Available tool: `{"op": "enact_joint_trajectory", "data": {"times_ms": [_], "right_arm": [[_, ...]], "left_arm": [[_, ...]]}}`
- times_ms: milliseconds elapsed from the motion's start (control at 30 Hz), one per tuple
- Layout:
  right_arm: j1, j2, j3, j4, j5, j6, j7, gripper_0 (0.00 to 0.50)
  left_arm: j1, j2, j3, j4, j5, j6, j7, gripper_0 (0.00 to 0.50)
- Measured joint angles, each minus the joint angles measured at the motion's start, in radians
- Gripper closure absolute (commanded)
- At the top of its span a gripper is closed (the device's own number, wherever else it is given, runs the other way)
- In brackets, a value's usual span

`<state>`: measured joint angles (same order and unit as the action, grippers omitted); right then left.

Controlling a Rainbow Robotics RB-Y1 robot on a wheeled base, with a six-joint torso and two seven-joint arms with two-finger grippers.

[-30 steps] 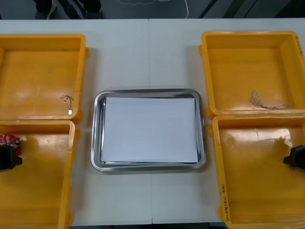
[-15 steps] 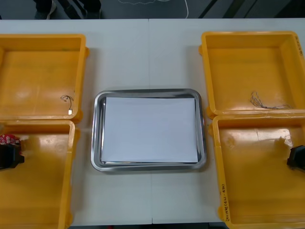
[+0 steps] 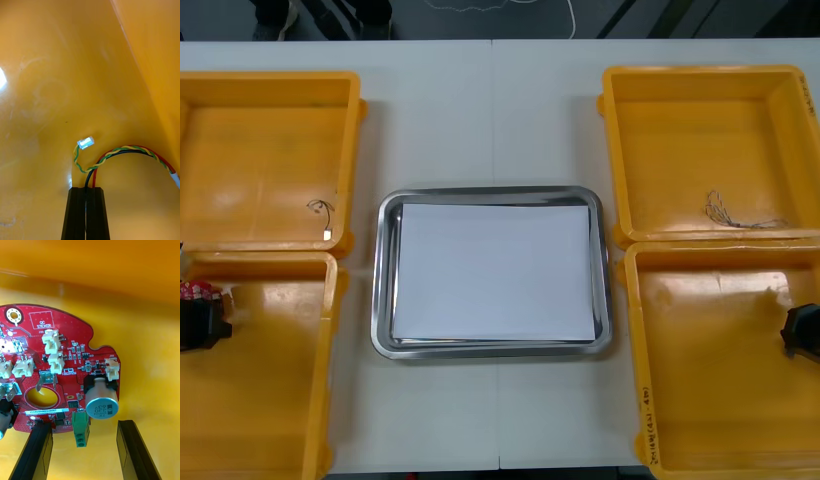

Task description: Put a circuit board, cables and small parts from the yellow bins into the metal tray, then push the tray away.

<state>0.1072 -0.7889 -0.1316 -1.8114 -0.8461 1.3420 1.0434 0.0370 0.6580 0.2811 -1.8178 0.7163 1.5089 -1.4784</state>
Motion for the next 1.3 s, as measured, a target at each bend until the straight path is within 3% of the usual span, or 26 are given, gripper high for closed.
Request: {"op": "enact_joint_trajectory", "data": {"times_ms": [133,433,500,533,600,733,933,1100,1300], "right_arm": [[-0.003,0.000,0.000,-0.037,-0.017,0.078,0.000,0.500],[-0.016,-0.004,0.000,-0.138,-0.046,0.182,-0.016,0.500],[-0.024,-0.004,0.000,-0.146,-0.051,0.199,-0.016,0.500],[-0.028,-0.004,0.000,-0.152,-0.055,0.208,-0.016,0.500],[-0.036,-0.004,0.001,-0.163,-0.065,0.221,-0.016,0.500],[-0.049,-0.004,0.022,-0.188,-0.103,0.224,-0.032,0.500],[-0.076,-0.005,0.094,-0.237,-0.132,0.224,-0.243,0.500],[-0.099,-0.006,0.164,-0.285,-0.132,0.224,-0.278,0.500],[-0.133,-0.006,0.238,-0.305,-0.131,0.224,-0.417,0.500]], "left_arm": [[-0.002,0.000,0.000,0.001,0.000,0.000,0.000,0.107],[-0.005,0.000,0.000,0.002,0.000,0.000,0.000,0.137],[-0.005,0.000,0.000,0.002,0.000,0.000,0.000,0.188],[-0.005,0.000,0.000,0.002,0.000,0.000,0.000,0.239],[-0.005,0.000,0.000,0.002,0.000,0.000,0.000,0.403],[-0.005,0.000,0.000,0.002,0.000,0.000,0.000,0.486],[-0.005,0.000,0.000,0.002,0.000,0.000,0.000,0.500],[-0.006,0.000,0.000,0.001,0.001,0.004,0.000,0.500],[-0.004,0.000,0.005,-0.031,0.016,0.057,0.000,0.500]]}}
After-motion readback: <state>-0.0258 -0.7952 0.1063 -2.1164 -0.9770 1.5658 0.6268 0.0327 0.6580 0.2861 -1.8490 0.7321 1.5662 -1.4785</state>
